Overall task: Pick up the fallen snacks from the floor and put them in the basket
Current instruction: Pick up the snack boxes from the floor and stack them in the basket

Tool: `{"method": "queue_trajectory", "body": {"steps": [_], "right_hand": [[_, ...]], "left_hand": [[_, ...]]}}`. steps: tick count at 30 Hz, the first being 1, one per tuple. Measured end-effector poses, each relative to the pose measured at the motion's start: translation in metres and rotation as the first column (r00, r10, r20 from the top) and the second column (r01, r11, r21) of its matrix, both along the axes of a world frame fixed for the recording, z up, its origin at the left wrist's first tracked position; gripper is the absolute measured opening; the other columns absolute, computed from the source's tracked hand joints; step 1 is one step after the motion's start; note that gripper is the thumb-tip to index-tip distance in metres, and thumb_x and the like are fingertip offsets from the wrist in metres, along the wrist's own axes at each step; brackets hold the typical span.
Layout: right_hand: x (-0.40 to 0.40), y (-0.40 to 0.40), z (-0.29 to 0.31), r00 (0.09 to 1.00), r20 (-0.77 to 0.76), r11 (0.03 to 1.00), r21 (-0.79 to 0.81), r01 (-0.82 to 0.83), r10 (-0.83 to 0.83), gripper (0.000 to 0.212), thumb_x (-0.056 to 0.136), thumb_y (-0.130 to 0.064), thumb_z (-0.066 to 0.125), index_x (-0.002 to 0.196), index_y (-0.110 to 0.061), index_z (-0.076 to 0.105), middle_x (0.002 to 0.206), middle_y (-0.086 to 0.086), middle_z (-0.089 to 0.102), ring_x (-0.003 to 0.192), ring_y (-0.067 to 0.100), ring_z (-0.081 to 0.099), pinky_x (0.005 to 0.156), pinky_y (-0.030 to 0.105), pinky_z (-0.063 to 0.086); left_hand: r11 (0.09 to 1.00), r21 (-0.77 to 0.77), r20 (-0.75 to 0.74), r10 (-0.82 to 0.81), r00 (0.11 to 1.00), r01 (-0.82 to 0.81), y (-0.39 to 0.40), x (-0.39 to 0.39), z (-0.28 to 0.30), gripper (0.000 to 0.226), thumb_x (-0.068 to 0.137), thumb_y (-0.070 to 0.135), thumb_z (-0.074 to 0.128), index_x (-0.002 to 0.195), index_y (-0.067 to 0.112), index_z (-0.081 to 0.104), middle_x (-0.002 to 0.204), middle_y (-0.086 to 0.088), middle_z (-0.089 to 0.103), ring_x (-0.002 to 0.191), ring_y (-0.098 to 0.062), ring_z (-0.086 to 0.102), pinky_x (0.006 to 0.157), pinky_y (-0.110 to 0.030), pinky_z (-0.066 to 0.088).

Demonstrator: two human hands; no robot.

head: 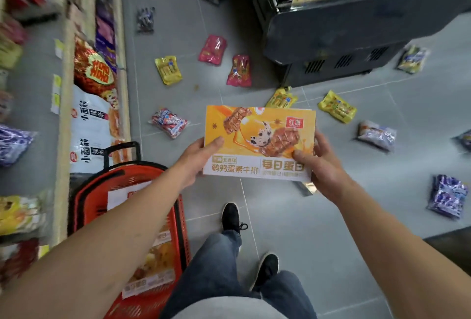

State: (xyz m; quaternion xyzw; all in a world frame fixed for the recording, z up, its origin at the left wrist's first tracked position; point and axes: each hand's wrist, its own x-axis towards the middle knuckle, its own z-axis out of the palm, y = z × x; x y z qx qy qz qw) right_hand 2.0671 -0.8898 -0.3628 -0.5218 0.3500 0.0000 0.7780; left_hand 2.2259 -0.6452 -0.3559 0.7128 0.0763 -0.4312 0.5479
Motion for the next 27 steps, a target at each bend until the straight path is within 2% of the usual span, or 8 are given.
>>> {"method": "queue_trajectory", "body": {"steps": [8, 10, 14, 16, 18, 21, 23, 27], "right_hand": [[-0.046, 0.027, 0.061, 0.957, 0.125, 0.956, -0.172, -0.239, 0.262, 0.086, 0.074, 0.003, 0.078, 0.146, -0.028, 0.042, 0.137, 0.012, 0.058, 0.11, 0.034, 0.068, 0.086, 0.054, 0.058], [-0.056, 0.035, 0.074, 0.936, 0.098, 0.916, -0.262, -0.304, 0.338, 0.087, 0.069, -0.005, 0.084, 0.143, -0.031, 0.045, 0.133, 0.009, 0.062, 0.112, 0.032, 0.067, 0.089, 0.051, 0.057], [-0.071, 0.062, 0.109, 0.921, 0.017, 0.799, -0.505, -0.328, 0.389, 0.11, 0.06, -0.03, 0.09, 0.151, -0.032, 0.029, 0.147, -0.001, 0.046, 0.128, 0.023, 0.051, 0.102, 0.045, 0.05], [-0.073, 0.079, 0.128, 0.887, -0.029, 0.6, -0.726, -0.336, 0.461, 0.117, 0.062, -0.029, 0.093, 0.155, -0.029, 0.022, 0.156, 0.0, 0.031, 0.139, 0.021, 0.037, 0.113, 0.04, 0.037], [-0.073, 0.098, 0.141, 0.775, -0.181, 0.282, -0.861, -0.422, 0.606, 0.115, 0.067, -0.032, 0.091, 0.156, -0.028, 0.019, 0.161, -0.001, 0.024, 0.146, 0.021, 0.026, 0.12, 0.041, 0.027], [-0.075, 0.142, 0.15, 0.505, -0.446, -0.1, -0.814, -0.572, 0.739, 0.118, 0.067, -0.044, 0.087, 0.157, -0.031, 0.012, 0.164, -0.002, 0.018, 0.149, 0.023, 0.02, 0.122, 0.045, 0.022], [-0.079, 0.173, 0.148, 0.379, -0.512, -0.224, -0.774, -0.592, 0.771, 0.12, 0.066, -0.049, 0.086, 0.157, -0.029, 0.011, 0.16, -0.001, 0.024, 0.145, 0.024, 0.028, 0.121, 0.041, 0.025], [-0.082, 0.234, 0.14, 0.338, -0.521, -0.256, -0.767, -0.589, 0.784, 0.113, 0.064, -0.048, 0.085, 0.154, -0.03, 0.018, 0.151, -0.003, 0.037, 0.133, 0.02, 0.04, 0.113, 0.041, 0.039]], "left_hand": [[0.995, -0.101, 0.115, 0.037, 0.993, -0.025, 0.078, -0.081, 0.078, 0.067, 0.059, 0.037, 0.086, 0.118, 0.02, 0.059, 0.108, -0.005, 0.074, 0.104, -0.027, 0.069, 0.097, -0.048, 0.051], [0.993, -0.106, 0.182, 0.073, 0.981, -0.054, 0.094, -0.106, 0.089, 0.064, 0.057, 0.031, 0.088, 0.114, 0.019, 0.061, 0.105, -0.004, 0.075, 0.099, -0.024, 0.071, 0.099, -0.049, 0.05], [0.992, 0.035, 0.396, 0.095, 0.913, -0.119, 0.127, -0.152, 0.11, 0.076, 0.063, 0.027, 0.09, 0.13, 0.024, 0.055, 0.105, 0.008, 0.07, 0.096, -0.011, 0.068, 0.094, -0.035, 0.053], [0.981, 0.148, 0.492, 0.038, 0.87, -0.127, 0.148, -0.172, 0.117, 0.093, 0.048, 0.047, 0.092, 0.131, 0.031, 0.053, 0.114, 0.009, 0.067, 0.102, -0.011, 0.065, 0.094, -0.035, 0.052], [0.966, 0.229, 0.523, -0.016, 0.852, -0.122, 0.167, -0.188, 0.122, 0.109, 0.035, 0.061, 0.088, 0.134, 0.033, 0.052, 0.121, 0.007, 0.065, 0.107, -0.014, 0.062, 0.096, -0.037, 0.051], [0.957, 0.261, 0.539, -0.037, 0.841, -0.125, 0.197, -0.215, 0.124, 0.111, 0.036, 0.057, 0.09, 0.137, 0.031, 0.051, 0.119, 0.006, 0.064, 0.099, -0.012, 0.064, 0.087, -0.031, 0.054], [0.962, 0.224, 0.533, 0.011, 0.846, -0.153, 0.219, -0.232, 0.122, 0.109, 0.036, 0.055, 0.091, 0.135, 0.031, 0.052, 0.119, 0.007, 0.062, 0.1, -0.011, 0.064, 0.086, -0.034, 0.056], [0.957, 0.179, 0.507, 0.109, 0.855, -0.228, 0.273, -0.266, 0.122, 0.095, 0.055, 0.034, 0.094, 0.138, 0.03, 0.048, 0.121, 0.01, 0.056, 0.109, -0.014, 0.059, 0.087, -0.035, 0.056]]}}
